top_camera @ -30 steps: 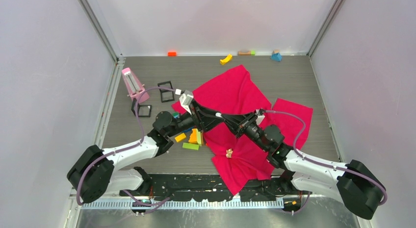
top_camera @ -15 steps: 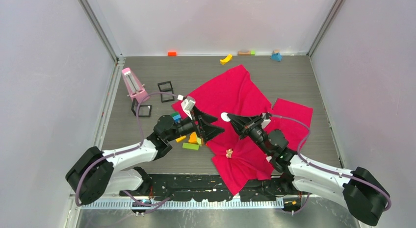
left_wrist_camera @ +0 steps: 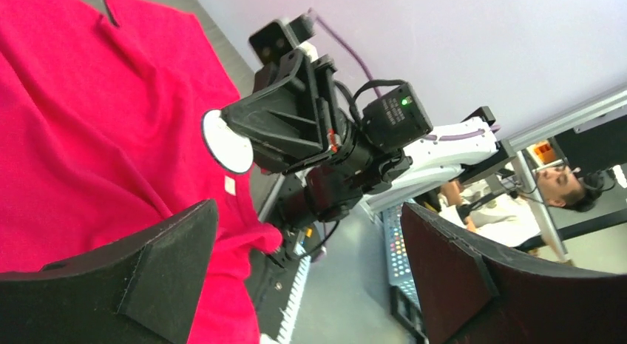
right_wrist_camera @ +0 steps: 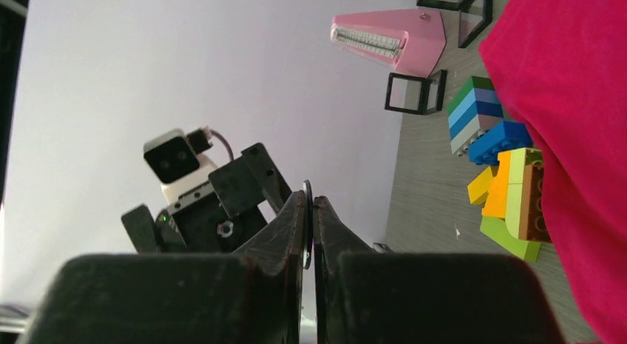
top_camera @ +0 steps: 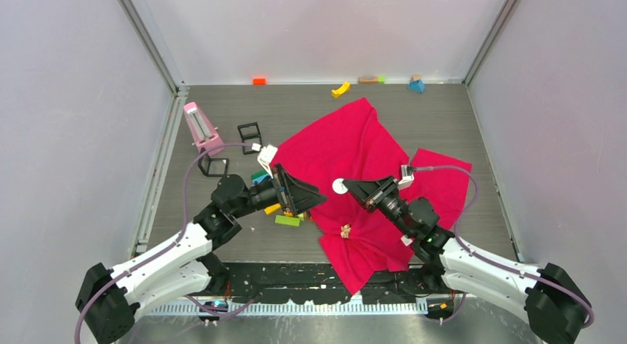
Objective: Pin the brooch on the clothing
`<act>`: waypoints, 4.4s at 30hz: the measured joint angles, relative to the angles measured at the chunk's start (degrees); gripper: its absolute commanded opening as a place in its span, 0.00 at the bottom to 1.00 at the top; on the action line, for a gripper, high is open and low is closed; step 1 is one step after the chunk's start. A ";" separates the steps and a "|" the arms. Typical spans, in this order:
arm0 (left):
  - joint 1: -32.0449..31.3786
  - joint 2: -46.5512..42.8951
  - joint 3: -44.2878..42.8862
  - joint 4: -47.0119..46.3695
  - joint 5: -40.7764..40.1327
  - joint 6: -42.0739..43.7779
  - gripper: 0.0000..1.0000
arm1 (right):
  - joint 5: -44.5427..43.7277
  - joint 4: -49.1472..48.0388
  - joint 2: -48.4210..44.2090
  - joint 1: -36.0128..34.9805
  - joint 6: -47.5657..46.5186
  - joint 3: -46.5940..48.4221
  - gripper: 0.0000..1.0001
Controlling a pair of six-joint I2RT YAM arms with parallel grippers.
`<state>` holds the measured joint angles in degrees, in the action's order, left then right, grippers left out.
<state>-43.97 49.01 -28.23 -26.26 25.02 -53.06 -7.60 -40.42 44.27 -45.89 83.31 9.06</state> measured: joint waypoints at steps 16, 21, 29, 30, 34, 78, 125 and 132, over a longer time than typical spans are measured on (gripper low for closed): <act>0.04 3.63 -4.94 10.19 6.12 -9.79 0.51 | 17.22 -1.42 -1.51 0.00 -14.32 5.64 0.01; 0.04 3.63 -4.92 10.21 6.12 -10.43 0.31 | 18.97 -2.49 -0.04 0.00 -14.43 5.86 0.01; 0.04 3.48 -4.63 9.35 6.12 -11.23 0.00 | 20.48 -4.33 1.88 0.22 -14.45 6.36 0.12; 0.04 3.45 -4.57 9.25 6.16 -11.15 0.00 | 20.59 -4.52 1.90 0.24 -14.43 6.38 0.21; 0.04 2.99 -4.48 9.29 6.16 -10.45 0.00 | 21.14 -5.25 1.88 0.24 -13.68 6.38 0.38; -0.07 1.62 -4.33 8.55 9.57 -9.29 0.00 | 29.81 -11.85 3.69 0.31 -8.35 5.03 0.21; 0.09 5.03 -8.11 16.76 13.18 -3.67 0.00 | 33.92 12.59 -4.09 0.59 -18.78 12.55 0.55; 0.22 5.03 -8.20 19.82 11.65 -0.13 0.00 | 21.99 41.70 -13.44 0.28 -27.61 21.55 0.53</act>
<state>-43.75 54.04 -36.42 -6.44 36.67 -53.19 14.39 1.28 30.83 -45.60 55.70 30.61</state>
